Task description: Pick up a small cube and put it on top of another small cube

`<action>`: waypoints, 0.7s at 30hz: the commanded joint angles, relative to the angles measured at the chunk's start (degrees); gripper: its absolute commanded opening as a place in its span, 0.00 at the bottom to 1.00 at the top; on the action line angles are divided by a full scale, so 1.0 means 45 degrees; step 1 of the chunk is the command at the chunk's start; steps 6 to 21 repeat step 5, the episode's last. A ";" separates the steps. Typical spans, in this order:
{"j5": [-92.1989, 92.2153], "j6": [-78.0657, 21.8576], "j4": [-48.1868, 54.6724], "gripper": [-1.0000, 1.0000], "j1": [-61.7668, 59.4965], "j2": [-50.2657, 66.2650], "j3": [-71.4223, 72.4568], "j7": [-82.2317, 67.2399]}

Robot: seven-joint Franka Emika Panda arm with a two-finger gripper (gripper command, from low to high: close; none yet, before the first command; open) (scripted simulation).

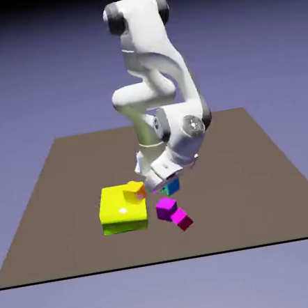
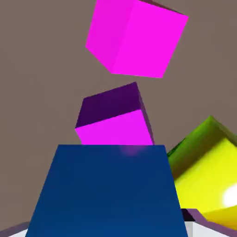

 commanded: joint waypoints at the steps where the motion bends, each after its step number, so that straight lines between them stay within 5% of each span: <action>1: -0.0202 0.0558 -0.0206 0.00 -0.0045 0.0350 -0.0077 0.0134; 2: -0.0272 0.0809 -0.0299 0.00 -0.0066 0.0508 -0.0111 0.0184; 3: -0.0272 0.0809 -0.0300 1.00 -0.0067 0.0508 -0.0112 0.0184; 21: -0.0116 0.0256 -0.0094 1.00 -0.0020 0.0159 -0.0037 0.0075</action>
